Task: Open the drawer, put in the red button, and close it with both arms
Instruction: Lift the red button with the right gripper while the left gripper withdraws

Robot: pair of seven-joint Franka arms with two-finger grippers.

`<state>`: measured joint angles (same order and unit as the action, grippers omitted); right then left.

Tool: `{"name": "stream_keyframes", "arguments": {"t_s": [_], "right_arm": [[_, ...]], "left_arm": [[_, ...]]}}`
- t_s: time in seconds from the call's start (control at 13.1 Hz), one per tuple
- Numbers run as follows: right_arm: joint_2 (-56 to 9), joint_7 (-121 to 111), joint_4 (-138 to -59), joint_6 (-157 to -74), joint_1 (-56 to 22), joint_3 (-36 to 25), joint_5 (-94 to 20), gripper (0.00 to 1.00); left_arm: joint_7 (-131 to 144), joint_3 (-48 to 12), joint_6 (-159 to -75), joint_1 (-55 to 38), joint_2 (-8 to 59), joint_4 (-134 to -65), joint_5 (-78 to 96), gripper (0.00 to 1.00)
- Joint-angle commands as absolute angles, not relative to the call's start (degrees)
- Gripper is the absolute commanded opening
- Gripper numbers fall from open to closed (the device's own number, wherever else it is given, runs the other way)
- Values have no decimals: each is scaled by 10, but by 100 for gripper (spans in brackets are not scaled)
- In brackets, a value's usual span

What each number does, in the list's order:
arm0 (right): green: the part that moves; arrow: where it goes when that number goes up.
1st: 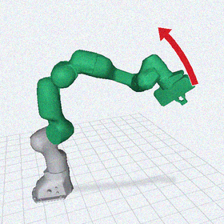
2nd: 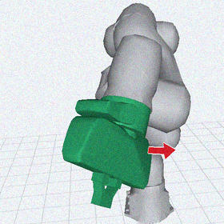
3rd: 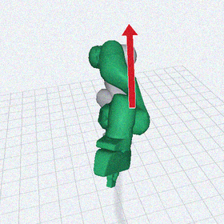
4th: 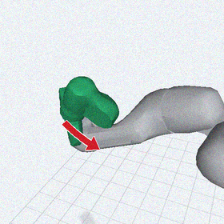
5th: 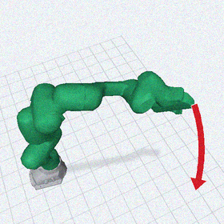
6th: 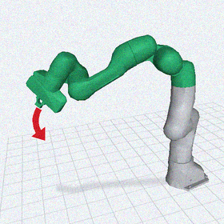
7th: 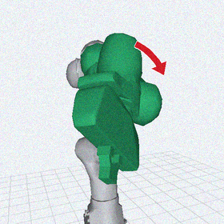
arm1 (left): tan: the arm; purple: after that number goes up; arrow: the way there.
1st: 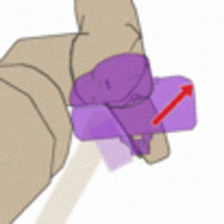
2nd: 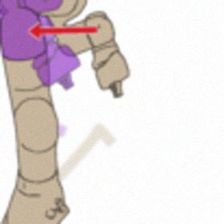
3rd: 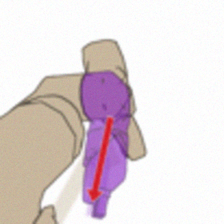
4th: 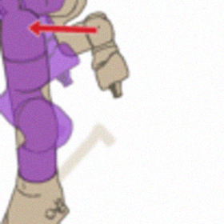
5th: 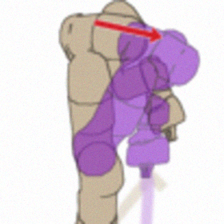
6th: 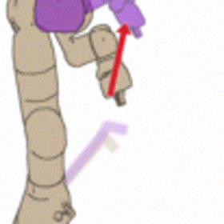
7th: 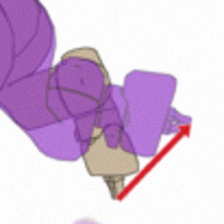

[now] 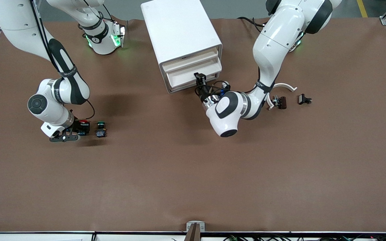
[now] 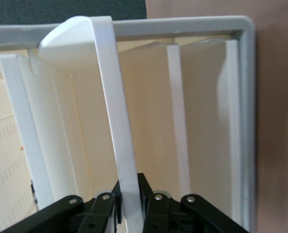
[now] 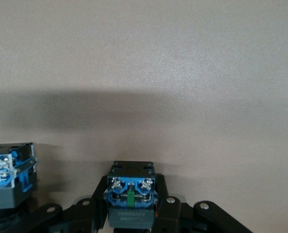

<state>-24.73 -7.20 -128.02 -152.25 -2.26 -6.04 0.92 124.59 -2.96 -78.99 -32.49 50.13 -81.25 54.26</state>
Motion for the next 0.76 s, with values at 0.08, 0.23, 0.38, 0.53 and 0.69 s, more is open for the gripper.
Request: {"name": "stream_keyframes", "arguments": {"t_s": [0.08,0.23,0.38,0.53,0.69], "right_arm": [[-221,-70,-1265,-1486,-25,-62,9,9],[-180,-62,-1245,-1381,-34,-61,9,9],[-155,-31,-1201,-1263,-53,-61,4,9],[-128,24,-1159,-1161,-81,-60,4,10],[-110,103,-1108,-1061,-115,-59,4,10]], "left_arm": [[1223,8,-818,-323,519,-780,535,0],[1223,8,-832,-304,519,-775,536,0],[1223,8,-842,-297,519,-774,536,0],[1220,8,-843,-287,517,-775,536,82],[1223,9,-842,-278,510,-773,534,100]]}}
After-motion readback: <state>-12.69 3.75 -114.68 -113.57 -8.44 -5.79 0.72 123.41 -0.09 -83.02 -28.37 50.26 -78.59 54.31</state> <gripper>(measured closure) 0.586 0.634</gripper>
